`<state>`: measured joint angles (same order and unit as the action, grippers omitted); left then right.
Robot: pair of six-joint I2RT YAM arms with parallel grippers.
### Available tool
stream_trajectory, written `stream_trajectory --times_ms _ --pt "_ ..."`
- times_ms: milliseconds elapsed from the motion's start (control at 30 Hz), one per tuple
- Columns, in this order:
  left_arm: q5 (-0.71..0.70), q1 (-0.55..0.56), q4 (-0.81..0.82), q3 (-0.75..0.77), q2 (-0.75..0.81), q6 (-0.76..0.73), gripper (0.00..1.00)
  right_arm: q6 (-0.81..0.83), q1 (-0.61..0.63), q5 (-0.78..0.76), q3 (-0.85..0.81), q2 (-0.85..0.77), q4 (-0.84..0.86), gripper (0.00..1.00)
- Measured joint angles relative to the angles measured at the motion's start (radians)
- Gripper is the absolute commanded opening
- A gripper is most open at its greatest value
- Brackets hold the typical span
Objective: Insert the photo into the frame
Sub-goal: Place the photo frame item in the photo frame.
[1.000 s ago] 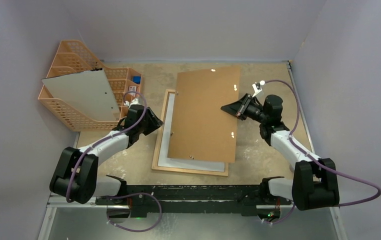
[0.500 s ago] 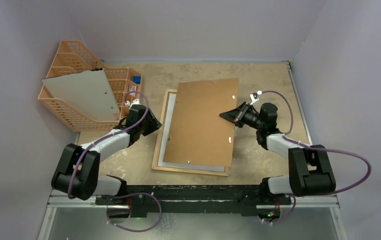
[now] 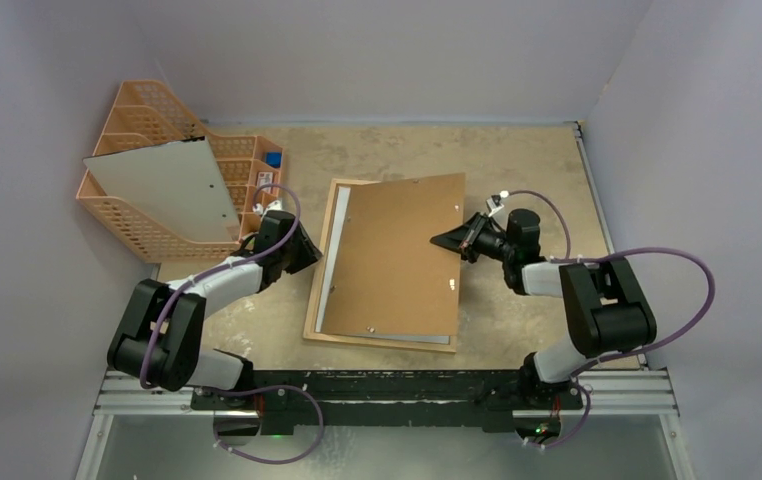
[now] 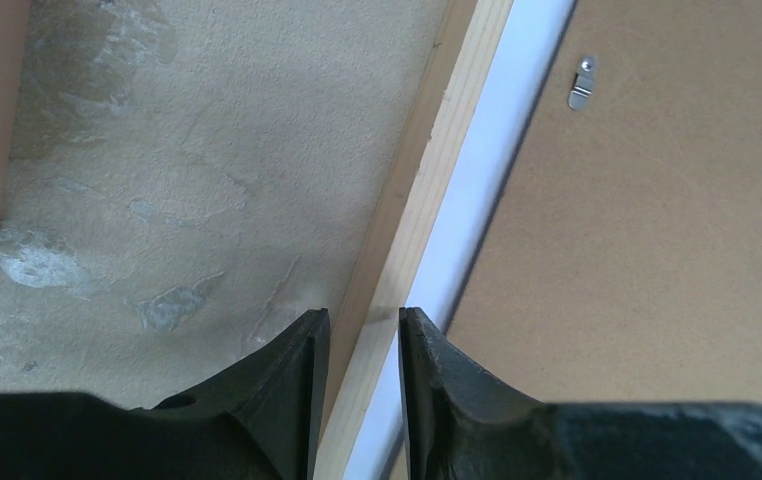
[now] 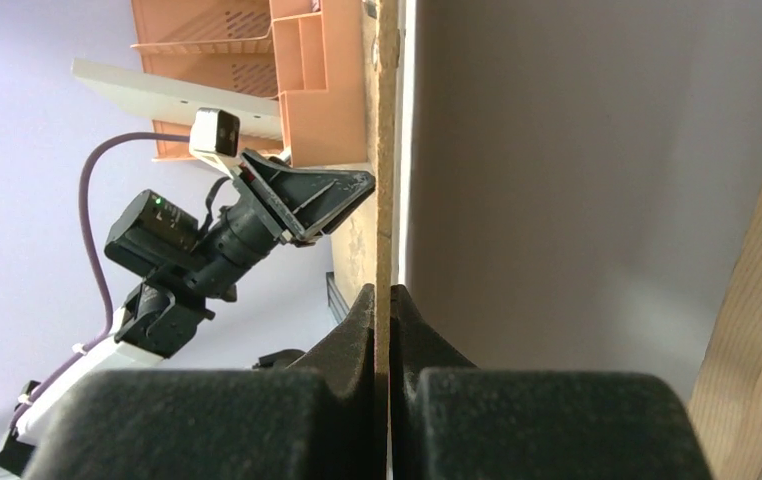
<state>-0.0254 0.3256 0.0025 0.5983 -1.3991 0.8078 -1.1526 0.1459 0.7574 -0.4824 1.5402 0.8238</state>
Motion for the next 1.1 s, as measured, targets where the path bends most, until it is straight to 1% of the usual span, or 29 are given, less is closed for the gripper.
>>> stream_trajectory --times_ms 200,500,767,800,933,1100 --pt "0.010 0.000 0.002 0.000 -0.002 0.000 0.32 -0.030 0.020 -0.002 -0.002 0.064 0.057 0.00" --pt "0.014 0.000 0.003 0.000 -0.003 0.000 0.31 -0.064 0.063 0.002 -0.049 0.160 0.143 0.00" --pt "0.025 0.000 0.004 0.000 -0.004 0.000 0.30 -0.061 0.070 0.004 -0.061 0.194 0.158 0.00" --pt "0.027 0.000 0.004 0.000 -0.004 0.000 0.30 -0.057 0.070 0.005 -0.063 0.195 0.152 0.01" --pt "0.031 0.000 0.006 0.000 -0.005 0.000 0.30 -0.023 0.077 0.005 -0.080 0.195 0.111 0.20" --pt "0.031 0.000 0.007 0.000 -0.005 0.000 0.30 0.047 0.087 -0.002 -0.127 0.195 -0.014 0.38"
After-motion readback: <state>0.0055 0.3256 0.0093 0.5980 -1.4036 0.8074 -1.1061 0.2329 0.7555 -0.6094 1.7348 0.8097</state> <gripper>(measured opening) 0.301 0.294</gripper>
